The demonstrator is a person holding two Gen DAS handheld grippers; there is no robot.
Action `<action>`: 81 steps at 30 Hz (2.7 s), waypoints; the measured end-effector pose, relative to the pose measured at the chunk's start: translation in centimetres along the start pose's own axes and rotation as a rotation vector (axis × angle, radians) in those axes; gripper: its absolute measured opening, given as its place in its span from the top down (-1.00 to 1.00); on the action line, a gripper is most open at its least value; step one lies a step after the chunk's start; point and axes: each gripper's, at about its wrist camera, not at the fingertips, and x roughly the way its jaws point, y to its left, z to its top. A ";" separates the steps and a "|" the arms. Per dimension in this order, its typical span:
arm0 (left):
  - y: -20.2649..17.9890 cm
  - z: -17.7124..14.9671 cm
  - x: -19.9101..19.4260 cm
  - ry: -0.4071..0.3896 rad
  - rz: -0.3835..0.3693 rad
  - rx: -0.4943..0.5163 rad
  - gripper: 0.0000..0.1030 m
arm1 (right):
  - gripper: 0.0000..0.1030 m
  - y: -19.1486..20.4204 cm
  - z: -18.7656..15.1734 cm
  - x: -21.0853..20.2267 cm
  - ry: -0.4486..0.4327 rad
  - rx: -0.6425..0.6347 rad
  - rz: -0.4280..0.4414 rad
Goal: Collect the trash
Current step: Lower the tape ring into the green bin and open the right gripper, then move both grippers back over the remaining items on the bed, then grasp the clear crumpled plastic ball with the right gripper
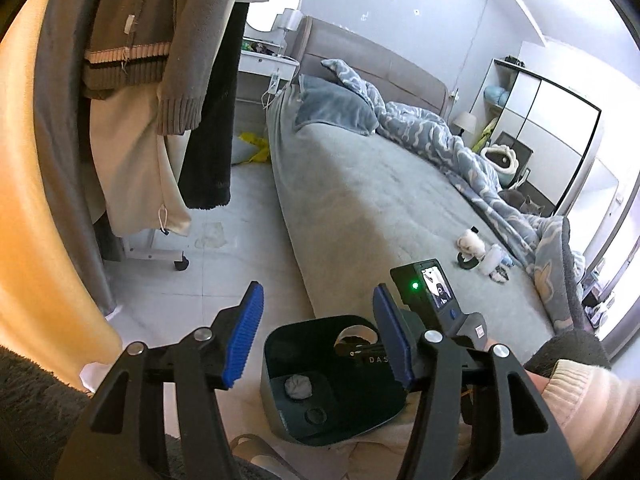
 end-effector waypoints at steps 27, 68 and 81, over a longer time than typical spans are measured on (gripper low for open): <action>-3.8 0.1 2.8 -0.003 -0.072 -0.003 -0.21 | -0.69 -2.7 -2.4 -8.3 -0.194 -0.007 0.015; -22.3 -0.7 13.1 0.069 -0.349 0.234 -0.64 | -0.75 -19.7 -13.3 -24.4 -0.496 0.237 -0.221; -24.0 -1.0 19.4 0.143 -0.312 0.278 -0.68 | -0.75 -22.9 -11.2 -23.4 -0.484 0.227 -0.226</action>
